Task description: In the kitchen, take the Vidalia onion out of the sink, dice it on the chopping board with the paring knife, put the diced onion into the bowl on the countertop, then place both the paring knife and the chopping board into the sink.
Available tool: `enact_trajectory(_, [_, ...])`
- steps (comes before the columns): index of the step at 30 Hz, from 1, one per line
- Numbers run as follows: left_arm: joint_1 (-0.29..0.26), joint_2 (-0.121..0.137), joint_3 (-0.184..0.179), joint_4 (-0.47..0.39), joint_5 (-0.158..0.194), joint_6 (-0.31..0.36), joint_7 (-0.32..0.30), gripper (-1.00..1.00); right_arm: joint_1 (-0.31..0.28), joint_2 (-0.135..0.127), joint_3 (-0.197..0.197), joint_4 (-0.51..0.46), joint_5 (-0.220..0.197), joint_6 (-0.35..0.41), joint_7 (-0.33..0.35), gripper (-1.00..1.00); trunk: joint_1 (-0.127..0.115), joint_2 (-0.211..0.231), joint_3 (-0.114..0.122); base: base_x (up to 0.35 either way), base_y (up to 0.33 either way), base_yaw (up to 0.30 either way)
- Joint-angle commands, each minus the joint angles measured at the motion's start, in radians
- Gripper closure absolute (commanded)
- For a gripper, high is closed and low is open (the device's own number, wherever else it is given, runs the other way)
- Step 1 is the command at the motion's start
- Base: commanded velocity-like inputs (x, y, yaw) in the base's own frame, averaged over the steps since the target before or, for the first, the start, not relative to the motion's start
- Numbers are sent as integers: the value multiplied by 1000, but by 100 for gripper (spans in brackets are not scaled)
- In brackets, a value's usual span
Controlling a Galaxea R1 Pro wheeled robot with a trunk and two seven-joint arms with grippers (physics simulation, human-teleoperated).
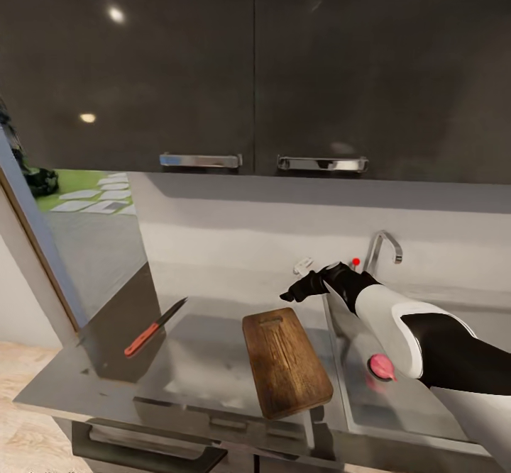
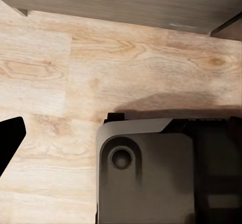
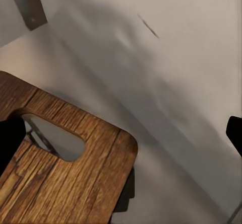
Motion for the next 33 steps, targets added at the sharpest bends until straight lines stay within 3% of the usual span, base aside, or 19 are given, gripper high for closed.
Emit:
enact_trajectory(1, [0, 0, 1, -1, 0, -1, -1, -100, -1, 0, 3, -2, -3, 7, 4, -100, 1, -2, -4, 11, -10, 0])
enact_trajectory(33, [0, 2, 1, -3, 0, 0, -1, -100, 15, 6, 4, -2, -3, 7, 4, -100, 1, -2, -55, 0, 0, 0])
